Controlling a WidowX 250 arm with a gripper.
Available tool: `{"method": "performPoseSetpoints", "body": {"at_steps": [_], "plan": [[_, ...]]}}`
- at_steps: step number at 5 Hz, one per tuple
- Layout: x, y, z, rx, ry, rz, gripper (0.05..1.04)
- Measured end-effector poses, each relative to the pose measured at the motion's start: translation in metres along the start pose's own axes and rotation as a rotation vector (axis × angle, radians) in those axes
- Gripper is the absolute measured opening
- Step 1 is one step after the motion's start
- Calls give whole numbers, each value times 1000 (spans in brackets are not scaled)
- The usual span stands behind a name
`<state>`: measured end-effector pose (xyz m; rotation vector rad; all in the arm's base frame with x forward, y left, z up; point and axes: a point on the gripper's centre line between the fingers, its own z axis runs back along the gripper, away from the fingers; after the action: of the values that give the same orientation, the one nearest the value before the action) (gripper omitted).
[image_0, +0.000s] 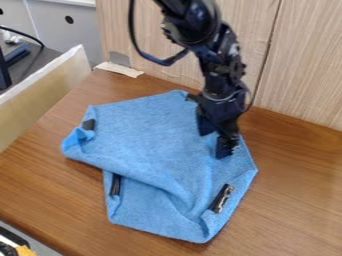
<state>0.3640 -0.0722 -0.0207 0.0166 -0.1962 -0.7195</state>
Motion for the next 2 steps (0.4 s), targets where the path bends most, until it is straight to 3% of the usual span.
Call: {"method": "performPoseSetpoints", "body": {"at_steps": [2], "plan": [[53, -25, -7, -30, -8, -118, 1000]]}}
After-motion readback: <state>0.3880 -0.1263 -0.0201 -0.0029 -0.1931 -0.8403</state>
